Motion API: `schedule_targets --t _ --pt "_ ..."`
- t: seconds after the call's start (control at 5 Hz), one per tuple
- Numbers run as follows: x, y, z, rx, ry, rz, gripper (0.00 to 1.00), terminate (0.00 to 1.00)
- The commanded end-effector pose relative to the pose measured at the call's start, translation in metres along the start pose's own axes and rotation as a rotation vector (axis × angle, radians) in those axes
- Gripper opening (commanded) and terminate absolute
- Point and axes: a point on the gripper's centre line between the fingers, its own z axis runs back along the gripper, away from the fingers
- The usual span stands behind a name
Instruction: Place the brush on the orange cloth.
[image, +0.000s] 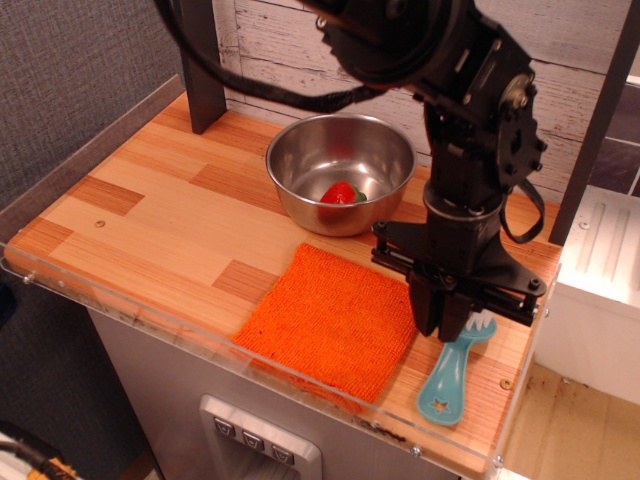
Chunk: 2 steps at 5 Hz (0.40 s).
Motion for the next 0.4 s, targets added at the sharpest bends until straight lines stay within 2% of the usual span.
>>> schedule_targets --t 0.0,0.2 --pt "0.0104 -0.0050 0.0090 -0.013 -0.044 0.006 1.00 0.00" --pt "0.0090 -0.0077 -0.0007 0.008 -0.033 0.003 1.00 0.00"
